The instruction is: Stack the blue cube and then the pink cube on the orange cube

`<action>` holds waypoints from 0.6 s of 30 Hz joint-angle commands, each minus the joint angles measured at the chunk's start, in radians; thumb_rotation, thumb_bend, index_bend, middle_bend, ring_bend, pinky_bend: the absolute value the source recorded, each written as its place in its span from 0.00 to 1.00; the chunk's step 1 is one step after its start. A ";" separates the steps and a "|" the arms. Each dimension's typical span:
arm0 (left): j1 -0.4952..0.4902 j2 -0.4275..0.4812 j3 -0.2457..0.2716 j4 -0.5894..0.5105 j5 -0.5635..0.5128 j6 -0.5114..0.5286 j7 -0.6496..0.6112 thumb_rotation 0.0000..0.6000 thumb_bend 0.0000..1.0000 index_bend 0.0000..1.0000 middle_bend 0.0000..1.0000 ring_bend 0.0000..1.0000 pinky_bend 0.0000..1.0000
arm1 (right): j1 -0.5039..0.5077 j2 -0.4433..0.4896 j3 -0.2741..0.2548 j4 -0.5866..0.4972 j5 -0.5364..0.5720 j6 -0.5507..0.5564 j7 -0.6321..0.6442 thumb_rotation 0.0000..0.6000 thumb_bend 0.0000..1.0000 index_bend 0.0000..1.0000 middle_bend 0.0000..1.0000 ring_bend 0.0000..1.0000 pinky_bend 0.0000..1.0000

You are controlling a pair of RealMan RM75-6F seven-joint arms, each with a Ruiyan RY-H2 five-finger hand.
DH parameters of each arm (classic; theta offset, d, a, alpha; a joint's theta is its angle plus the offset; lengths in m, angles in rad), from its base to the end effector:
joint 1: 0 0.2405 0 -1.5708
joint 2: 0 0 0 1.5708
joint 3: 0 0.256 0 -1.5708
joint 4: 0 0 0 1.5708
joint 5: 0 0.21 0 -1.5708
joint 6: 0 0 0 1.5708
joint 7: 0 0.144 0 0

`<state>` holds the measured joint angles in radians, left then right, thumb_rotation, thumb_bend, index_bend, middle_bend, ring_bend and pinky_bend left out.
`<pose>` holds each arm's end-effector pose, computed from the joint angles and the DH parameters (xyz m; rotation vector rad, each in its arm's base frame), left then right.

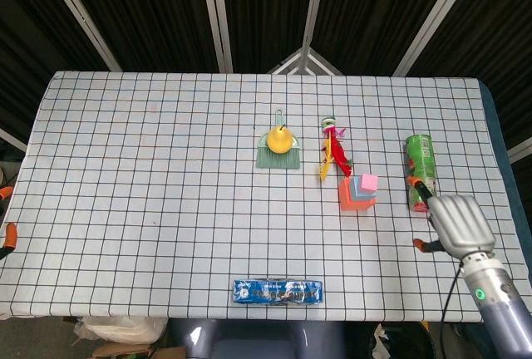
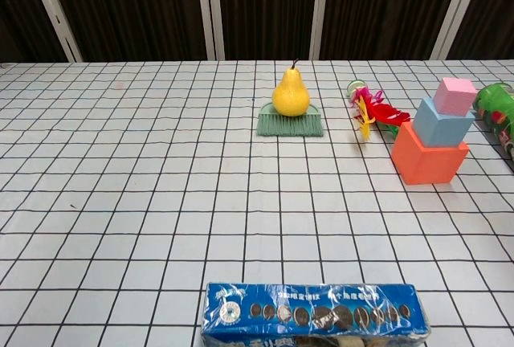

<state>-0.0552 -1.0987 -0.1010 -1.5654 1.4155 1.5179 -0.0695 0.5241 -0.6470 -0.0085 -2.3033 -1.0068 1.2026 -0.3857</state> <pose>-0.3312 0.1818 0.1876 -1.2388 -0.8876 -0.9063 -0.1826 -0.2343 0.2008 1.5998 -0.9967 0.6366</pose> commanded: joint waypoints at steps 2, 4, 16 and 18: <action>0.000 -0.001 0.004 -0.003 0.007 0.001 0.005 1.00 0.58 0.18 0.07 0.00 0.00 | -0.346 -0.123 -0.163 0.186 -0.367 0.276 0.203 1.00 0.22 0.15 0.95 0.86 0.75; -0.001 -0.002 0.004 -0.004 0.008 0.001 0.006 1.00 0.58 0.18 0.07 0.00 0.00 | -0.378 -0.155 -0.177 0.226 -0.393 0.294 0.211 1.00 0.22 0.15 0.83 0.75 0.59; 0.005 0.000 0.005 -0.004 0.013 0.012 0.003 1.00 0.58 0.18 0.07 0.00 0.00 | -0.431 -0.359 -0.132 0.429 -0.484 0.329 0.132 1.00 0.22 0.02 0.22 0.21 0.19; 0.005 -0.001 0.005 -0.003 0.013 0.012 0.003 1.00 0.58 0.18 0.07 0.00 0.00 | -0.429 -0.391 -0.111 0.459 -0.492 0.339 0.098 1.00 0.22 0.02 0.19 0.18 0.17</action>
<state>-0.0506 -1.0994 -0.0957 -1.5688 1.4282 1.5298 -0.0665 0.0964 -1.0094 -0.1407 -1.8682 -1.4875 1.5302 -0.2598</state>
